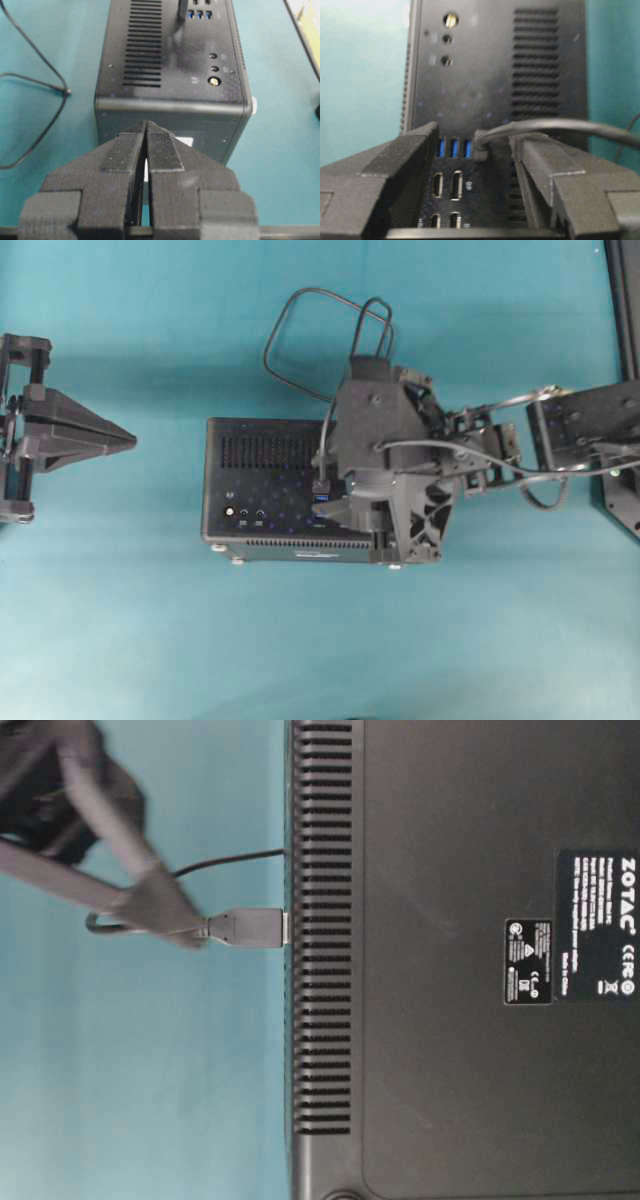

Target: Insert the USB into the PC box with both arms.

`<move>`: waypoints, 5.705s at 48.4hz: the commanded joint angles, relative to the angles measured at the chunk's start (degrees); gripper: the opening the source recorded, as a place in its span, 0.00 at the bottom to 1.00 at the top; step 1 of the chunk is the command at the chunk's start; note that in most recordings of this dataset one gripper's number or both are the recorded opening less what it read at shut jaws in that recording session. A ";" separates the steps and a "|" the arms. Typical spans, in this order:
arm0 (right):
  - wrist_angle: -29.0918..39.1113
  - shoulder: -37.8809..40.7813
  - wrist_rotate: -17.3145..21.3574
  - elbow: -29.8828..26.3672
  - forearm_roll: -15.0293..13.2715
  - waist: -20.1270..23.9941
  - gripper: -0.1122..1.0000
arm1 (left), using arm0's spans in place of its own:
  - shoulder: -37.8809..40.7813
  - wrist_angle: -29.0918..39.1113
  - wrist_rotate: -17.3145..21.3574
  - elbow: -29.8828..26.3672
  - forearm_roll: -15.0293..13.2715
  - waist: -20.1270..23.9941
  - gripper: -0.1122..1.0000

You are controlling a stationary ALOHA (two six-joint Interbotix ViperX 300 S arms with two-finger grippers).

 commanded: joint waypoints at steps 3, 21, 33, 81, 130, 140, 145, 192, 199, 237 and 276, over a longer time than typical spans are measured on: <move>0.00 -1.93 0.70 -2.02 -0.88 -0.09 0.68 | 0.18 -0.44 0.00 -1.23 0.09 -0.09 0.10; -3.08 -2.20 0.70 0.53 -0.88 -0.70 0.47 | 0.18 -0.62 0.00 -1.23 0.18 -0.09 0.10; -4.83 -2.29 0.79 2.64 -0.18 -0.70 0.19 | 0.09 -0.70 0.00 -1.14 0.09 -0.09 0.10; -6.06 -1.41 0.79 4.13 2.72 -0.09 0.17 | 0.00 -0.62 0.00 -1.05 0.18 -0.09 0.10; -4.57 -0.53 0.62 3.34 3.34 0.53 0.17 | 0.00 -0.62 0.00 -1.32 0.09 -0.09 0.10; -3.43 -0.79 0.62 2.99 3.34 0.26 0.18 | 0.00 -0.70 0.00 -1.32 0.18 -0.09 0.10; -2.46 -0.79 0.62 2.20 3.43 0.26 0.21 | 0.00 -0.70 0.09 -1.41 0.09 -0.09 0.10; 5.01 -5.19 0.62 0.62 2.55 0.26 0.55 | -0.26 -0.70 0.53 -3.34 0.18 -2.29 0.10; 5.10 -7.12 0.62 2.20 2.55 0.26 0.55 | -0.26 -0.44 0.62 -3.16 0.09 -2.20 0.10; 4.83 -16.70 0.62 11.78 2.55 0.26 0.55 | -0.62 -0.79 0.26 -2.55 0.09 -2.20 0.10; 0.97 -20.48 0.53 16.70 2.46 1.05 0.55 | -5.27 -0.62 0.26 0.18 0.18 -2.20 0.10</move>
